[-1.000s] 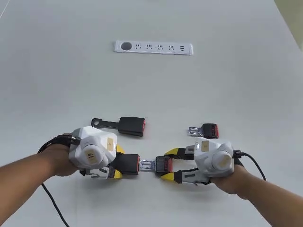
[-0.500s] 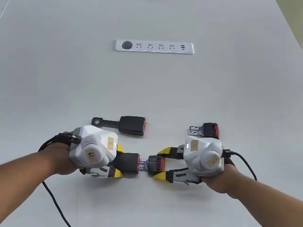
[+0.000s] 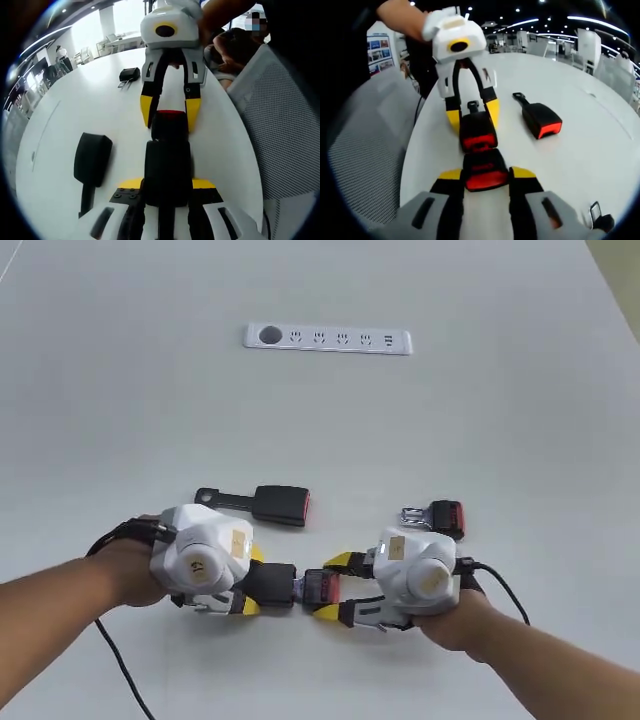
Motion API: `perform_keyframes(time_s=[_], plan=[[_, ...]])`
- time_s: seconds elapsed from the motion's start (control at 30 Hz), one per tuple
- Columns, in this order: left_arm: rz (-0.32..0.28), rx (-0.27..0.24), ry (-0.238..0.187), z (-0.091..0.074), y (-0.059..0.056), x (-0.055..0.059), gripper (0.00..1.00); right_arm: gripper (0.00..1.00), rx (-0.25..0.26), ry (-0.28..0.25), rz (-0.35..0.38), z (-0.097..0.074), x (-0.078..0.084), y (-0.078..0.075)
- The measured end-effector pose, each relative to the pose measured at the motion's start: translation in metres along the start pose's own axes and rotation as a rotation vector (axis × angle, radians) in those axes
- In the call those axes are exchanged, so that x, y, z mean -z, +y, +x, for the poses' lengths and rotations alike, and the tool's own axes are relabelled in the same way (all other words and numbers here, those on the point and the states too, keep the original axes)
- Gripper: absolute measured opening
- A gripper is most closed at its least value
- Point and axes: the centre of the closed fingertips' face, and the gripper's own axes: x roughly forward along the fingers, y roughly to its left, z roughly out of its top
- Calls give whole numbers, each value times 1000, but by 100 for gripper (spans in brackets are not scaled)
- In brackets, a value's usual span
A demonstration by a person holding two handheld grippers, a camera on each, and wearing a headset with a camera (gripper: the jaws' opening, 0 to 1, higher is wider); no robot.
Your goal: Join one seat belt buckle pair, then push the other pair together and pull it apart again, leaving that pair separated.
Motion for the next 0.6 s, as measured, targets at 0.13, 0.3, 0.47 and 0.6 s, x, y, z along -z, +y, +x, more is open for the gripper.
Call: perform_keyframes(time_s=[0.13, 0.3, 0.47, 0.6], plan=[[9, 5, 3, 0, 0, 1, 34, 34, 9, 8, 13, -2, 0, -1], [5, 5, 2, 0, 0, 1, 34, 34, 17, 15, 16, -2, -1, -3], [2, 7, -1, 0, -1, 1, 34, 34, 12, 14, 9, -1, -1, -2], [13, 19, 4, -1, -1, 2, 34, 34, 15, 14, 4, 0, -1, -2]])
